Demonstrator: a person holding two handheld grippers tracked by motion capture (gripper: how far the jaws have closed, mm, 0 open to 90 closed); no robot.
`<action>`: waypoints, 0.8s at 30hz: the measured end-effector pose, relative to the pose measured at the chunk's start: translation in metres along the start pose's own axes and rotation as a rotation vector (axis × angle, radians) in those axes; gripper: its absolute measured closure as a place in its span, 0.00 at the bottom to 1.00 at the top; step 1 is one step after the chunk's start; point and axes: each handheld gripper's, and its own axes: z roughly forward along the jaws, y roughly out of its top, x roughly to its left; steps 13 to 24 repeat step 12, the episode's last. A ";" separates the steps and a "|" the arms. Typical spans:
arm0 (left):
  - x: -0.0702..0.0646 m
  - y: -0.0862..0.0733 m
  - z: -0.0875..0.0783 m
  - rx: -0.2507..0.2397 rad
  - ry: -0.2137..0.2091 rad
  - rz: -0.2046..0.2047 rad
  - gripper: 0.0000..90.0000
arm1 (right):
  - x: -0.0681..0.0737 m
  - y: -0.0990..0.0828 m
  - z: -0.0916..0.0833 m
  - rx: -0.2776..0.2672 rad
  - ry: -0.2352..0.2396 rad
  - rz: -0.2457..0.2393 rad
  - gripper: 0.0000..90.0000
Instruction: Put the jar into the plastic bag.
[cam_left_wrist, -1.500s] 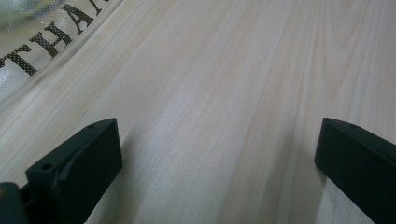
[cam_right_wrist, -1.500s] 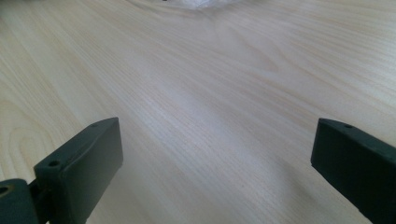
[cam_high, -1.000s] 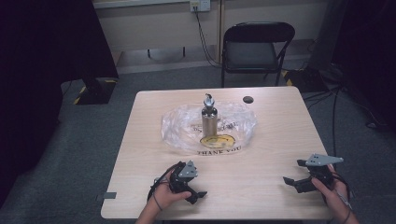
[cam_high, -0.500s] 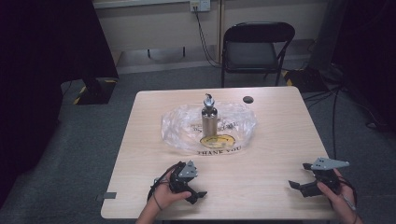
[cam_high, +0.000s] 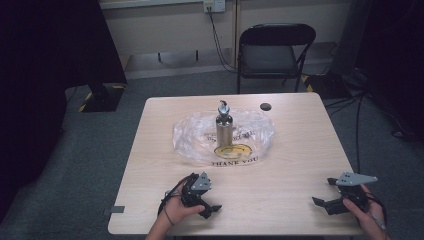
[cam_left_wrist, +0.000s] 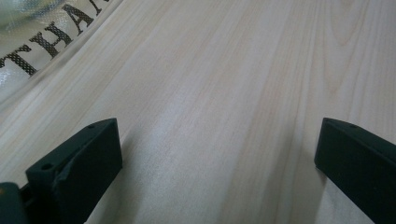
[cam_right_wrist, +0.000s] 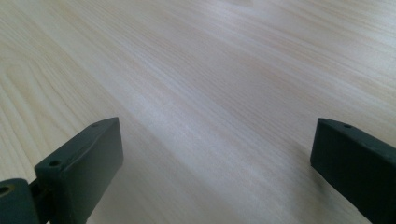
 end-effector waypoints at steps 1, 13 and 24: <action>0.000 0.000 0.000 0.000 0.000 0.000 0.00 | 0.000 -0.001 -0.001 0.001 -0.002 0.000 0.02; 0.000 0.000 0.000 0.000 -0.001 0.001 0.00 | 0.004 0.001 -0.002 0.094 -0.034 -0.055 0.01; 0.000 0.000 0.000 0.000 -0.001 0.001 0.00 | 0.004 0.001 -0.002 0.094 -0.034 -0.055 0.01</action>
